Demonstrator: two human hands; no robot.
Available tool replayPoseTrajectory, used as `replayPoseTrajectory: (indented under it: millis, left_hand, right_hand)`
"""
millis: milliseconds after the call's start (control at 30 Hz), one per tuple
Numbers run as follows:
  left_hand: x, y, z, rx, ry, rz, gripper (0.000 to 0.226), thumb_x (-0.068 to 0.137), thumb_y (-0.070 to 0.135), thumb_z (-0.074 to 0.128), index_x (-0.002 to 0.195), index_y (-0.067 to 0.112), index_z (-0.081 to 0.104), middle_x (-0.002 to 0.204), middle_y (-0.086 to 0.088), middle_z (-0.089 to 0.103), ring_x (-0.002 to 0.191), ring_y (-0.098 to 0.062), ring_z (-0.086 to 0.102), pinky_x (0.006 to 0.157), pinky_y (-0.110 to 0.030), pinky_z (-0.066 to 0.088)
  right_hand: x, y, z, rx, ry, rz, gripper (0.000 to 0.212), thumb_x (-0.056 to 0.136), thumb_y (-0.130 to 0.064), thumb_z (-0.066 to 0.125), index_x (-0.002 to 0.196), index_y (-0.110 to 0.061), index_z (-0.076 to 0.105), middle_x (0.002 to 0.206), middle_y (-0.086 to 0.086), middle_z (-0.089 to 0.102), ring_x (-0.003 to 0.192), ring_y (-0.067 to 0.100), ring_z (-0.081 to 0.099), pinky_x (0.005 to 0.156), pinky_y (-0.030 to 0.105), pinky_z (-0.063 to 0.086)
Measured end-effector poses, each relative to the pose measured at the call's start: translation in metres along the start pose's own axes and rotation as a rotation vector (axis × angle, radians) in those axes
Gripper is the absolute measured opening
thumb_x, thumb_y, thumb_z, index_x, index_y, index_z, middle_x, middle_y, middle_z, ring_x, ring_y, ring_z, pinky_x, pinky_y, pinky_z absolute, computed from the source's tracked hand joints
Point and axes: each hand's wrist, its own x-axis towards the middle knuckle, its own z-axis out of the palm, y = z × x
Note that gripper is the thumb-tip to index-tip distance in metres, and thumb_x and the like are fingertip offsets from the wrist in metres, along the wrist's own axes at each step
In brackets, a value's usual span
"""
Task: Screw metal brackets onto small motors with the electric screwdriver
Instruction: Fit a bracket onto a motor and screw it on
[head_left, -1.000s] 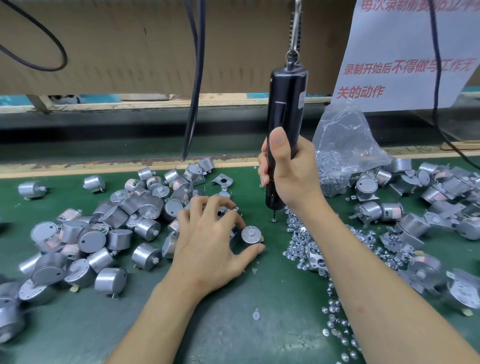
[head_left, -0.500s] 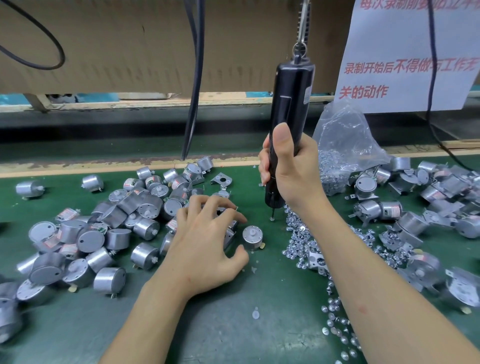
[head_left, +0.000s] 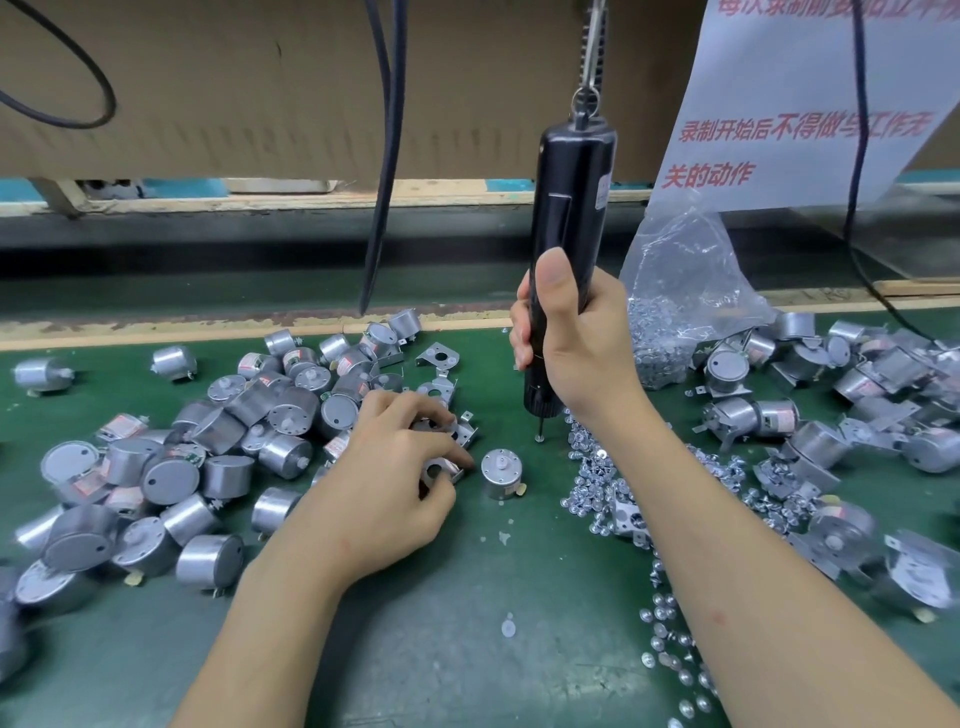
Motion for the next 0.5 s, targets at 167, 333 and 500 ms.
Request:
replayPoseTrajectory:
  millis: [167,333,500]
  left_hand:
    - [-0.0023,-0.0001,-0.0014,0.012,-0.027,0.016,0.022,0.088,0.028,0.065,0.107,0.034,0.074,0.125,0.015,0.045,0.122,-0.008,0.027,0.096,-0.008,0.020]
    - [-0.0015,-0.0019,0.0019,0.041,0.003,-0.026,0.020,0.081,0.035,0.075,0.099,0.025,0.072,0.130,0.009,0.044,0.127,-0.010,0.027,0.100,-0.015,0.021]
    - [-0.0015,-0.0042,0.0022,0.045,0.110,-0.058,0.024,0.074,0.028,0.083,0.078,0.023,0.060,0.126,0.002,0.047,0.122,-0.016,0.036,0.095,-0.023,0.029]
  right_hand:
    - [0.0000,-0.0002,0.0004,-0.002,-0.003,-0.004,0.096,0.066,-0.089,0.063,0.075,0.004,0.040,0.054,0.001,0.050,0.043,0.019,0.047,0.048,0.031,0.042]
    - [-0.0001,0.0002,0.0006,0.005,-0.003,-0.008,0.096,0.066,-0.088,0.064,0.076,0.004,0.040,0.054,0.001,0.050,0.043,0.019,0.047,0.048,0.031,0.041]
    - [-0.0004,0.0003,0.0008,0.008,-0.006,-0.013,0.097,0.068,-0.087,0.064,0.077,0.007,0.041,0.054,0.002,0.050,0.043,0.019,0.047,0.048,0.031,0.041]
